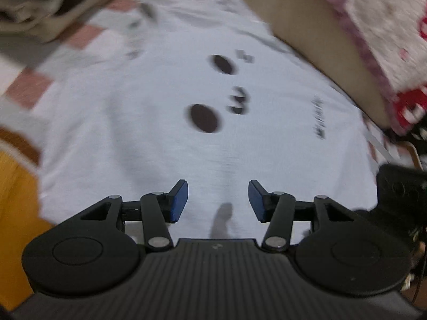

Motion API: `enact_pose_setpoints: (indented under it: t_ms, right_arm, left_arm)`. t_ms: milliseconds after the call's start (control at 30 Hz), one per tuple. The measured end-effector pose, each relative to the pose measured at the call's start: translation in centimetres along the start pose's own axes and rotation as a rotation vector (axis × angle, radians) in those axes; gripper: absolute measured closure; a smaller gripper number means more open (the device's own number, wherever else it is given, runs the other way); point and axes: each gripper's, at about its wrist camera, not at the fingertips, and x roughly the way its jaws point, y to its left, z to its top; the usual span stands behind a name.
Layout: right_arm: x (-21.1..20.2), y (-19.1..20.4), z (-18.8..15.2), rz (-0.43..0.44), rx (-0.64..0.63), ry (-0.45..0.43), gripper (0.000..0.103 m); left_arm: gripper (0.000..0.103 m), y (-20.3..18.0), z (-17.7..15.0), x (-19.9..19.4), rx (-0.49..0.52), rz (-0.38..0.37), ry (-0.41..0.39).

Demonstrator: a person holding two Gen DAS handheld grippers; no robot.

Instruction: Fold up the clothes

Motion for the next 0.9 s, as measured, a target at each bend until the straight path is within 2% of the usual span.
enact_pose_setpoints:
  t_ms: [67,133,267,367,467,600,800,833,900]
  right_arm:
    - [0.5,-0.8,-0.3,0.013,0.065,-0.012,0.046]
    - [0.9,-0.7,-0.7,0.079,0.095,-0.026,0.045]
    - [0.9,-0.2,-2.1,0.057,0.072,-0.014,0.045]
    - [0.8,-0.9,-2.7,0.046,0.117,-0.021,0.05]
    - [0.6,-0.2,-2.5,0.009,0.085,-0.002,0.049]
    - [-0.4,0.3,-1.7,-0.02,0.062,0.04,0.049]
    - [-2.2,1.2,0.9,-0.076,-0.013,0.003,0.046]
    - [-2.2,1.1,1.2,-0.087,-0.015,-0.007,0.046]
    - [-1.6,0.8,1.7,-0.109,-0.015,-0.021,0.046]
  left_arm:
    - [0.054,0.7,-0.2,0.3,-0.015,0.021,0.028]
    - [0.054,1.1,-0.5,0.7,-0.01,0.059,0.053]
    - [0.053,-0.1,-1.1,2.2,0.093,0.182,0.114]
    - [0.052,-0.9,-1.4,2.9,0.141,0.21,0.133]
    - [0.051,-1.4,-1.3,3.1,0.187,0.256,0.132]
    - [0.049,0.6,0.0,-0.6,0.125,0.365,-0.032]
    - [0.048,8.8,0.7,-2.8,-0.225,0.404,-0.038]
    - [0.048,9.5,0.5,-2.6,-0.26,0.389,-0.022]
    - [0.048,9.6,0.6,-2.1,-0.265,0.39,-0.014]
